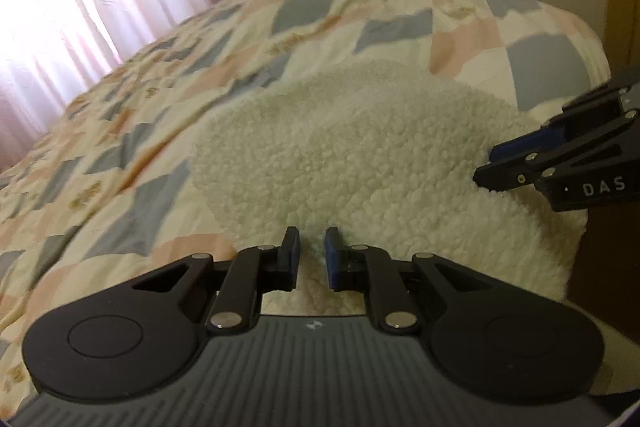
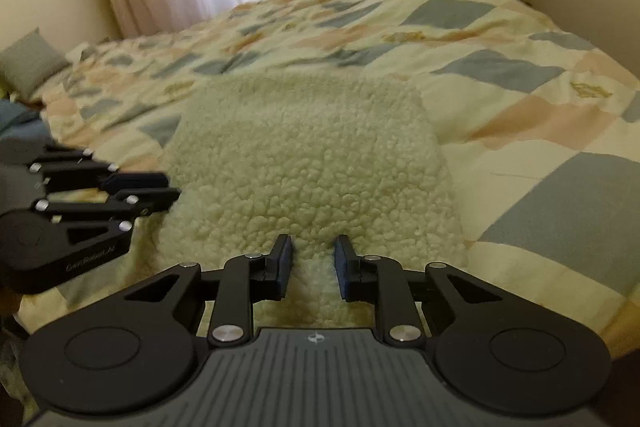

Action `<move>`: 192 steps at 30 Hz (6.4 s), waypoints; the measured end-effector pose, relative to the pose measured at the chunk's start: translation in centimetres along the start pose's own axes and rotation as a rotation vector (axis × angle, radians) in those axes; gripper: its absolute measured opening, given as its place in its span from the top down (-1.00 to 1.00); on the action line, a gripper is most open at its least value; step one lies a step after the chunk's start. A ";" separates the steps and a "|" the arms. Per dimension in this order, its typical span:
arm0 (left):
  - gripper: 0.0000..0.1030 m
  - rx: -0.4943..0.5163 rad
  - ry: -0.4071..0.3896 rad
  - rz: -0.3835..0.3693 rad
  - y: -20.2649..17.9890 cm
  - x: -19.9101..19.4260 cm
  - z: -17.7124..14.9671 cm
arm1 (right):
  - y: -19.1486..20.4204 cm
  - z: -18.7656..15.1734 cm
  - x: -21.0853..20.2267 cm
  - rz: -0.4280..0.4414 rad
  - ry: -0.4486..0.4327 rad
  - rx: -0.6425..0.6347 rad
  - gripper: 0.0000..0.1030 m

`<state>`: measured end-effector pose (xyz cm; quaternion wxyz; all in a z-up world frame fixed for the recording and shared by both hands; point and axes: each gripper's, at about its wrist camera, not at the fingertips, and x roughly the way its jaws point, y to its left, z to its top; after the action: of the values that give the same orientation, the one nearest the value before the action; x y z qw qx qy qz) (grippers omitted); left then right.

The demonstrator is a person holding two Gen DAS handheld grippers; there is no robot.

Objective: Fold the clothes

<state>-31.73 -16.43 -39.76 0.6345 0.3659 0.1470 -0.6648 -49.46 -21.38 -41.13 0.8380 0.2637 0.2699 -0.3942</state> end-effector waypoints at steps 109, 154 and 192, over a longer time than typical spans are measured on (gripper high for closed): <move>0.02 -0.882 0.389 -0.574 14.3 11.4 1.0 | -14.9 7.7 13.7 0.417 0.576 0.767 0.45; -0.28 -0.861 0.271 -0.631 -5.3 34.9 33.7 | -58.6 24.9 7.9 0.092 0.285 0.675 -0.11; 0.41 -0.369 0.142 -0.534 -6.6 37.6 45.0 | -44.3 24.5 3.6 -0.225 0.050 0.323 0.21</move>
<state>-48.72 -72.80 -35.83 0.4817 0.2389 0.3995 -0.7425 -77.08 -63.63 -36.17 0.7284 0.3727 0.2515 -0.5170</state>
